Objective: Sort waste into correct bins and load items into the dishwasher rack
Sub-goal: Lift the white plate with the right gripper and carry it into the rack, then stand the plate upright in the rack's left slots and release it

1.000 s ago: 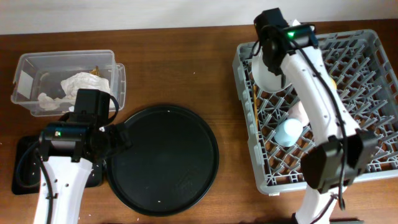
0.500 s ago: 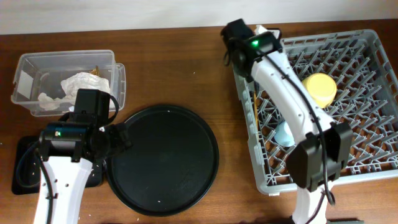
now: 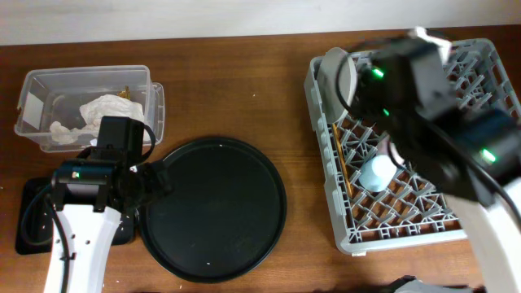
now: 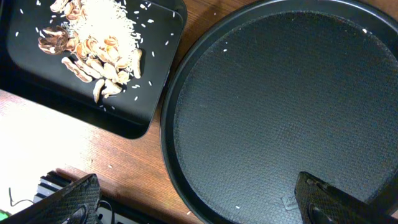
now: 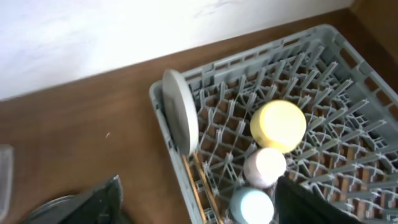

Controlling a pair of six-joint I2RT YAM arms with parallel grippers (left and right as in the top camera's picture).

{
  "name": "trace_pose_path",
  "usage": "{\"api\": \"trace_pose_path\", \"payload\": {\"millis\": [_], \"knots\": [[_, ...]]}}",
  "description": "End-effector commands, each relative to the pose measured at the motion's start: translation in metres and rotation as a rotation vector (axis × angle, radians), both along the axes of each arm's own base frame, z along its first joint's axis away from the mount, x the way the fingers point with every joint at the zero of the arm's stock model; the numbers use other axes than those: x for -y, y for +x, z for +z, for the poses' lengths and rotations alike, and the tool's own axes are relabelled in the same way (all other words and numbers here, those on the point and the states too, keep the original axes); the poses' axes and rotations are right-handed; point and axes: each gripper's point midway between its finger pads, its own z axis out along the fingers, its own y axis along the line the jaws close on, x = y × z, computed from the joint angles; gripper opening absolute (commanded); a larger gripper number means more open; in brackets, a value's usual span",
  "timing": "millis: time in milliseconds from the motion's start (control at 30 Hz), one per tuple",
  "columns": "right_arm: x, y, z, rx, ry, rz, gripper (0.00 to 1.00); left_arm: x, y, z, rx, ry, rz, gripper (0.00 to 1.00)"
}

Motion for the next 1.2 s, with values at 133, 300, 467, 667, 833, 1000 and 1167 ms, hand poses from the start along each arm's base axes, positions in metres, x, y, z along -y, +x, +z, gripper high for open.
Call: {"api": "trace_pose_path", "payload": {"millis": [133,300,467,667,833,1000,1167], "knots": [[0.027,-0.096,-0.003,-0.128,0.040,0.074,0.78,0.000,0.001,0.005,0.020,-0.008,0.012,0.99],[0.022,-0.139,-0.024,-0.185,0.102,0.190,0.94,0.000,0.001,0.005,0.020,-0.008,0.012,0.99],[0.017,-0.162,-0.047,-0.244,0.151,0.243,0.99,0.000,0.001,0.005,0.020,-0.008,0.012,0.99],[0.012,-0.163,-0.053,-0.270,0.164,0.258,0.99,0.000,0.000,0.005,0.019,-0.008,0.012,0.99],[0.012,-0.162,-0.053,-0.272,0.164,0.258,0.99,0.000,0.000,0.005,0.019,-0.008,0.012,0.99],[0.013,-0.162,-0.058,-0.289,0.135,0.275,0.99,0.000,0.000,0.005,0.019,-0.008,0.012,0.99],[0.019,-0.162,-0.094,-0.390,0.077,0.240,0.99,0.000,0.001,0.005,0.020,-0.008,0.012,0.99]]}}
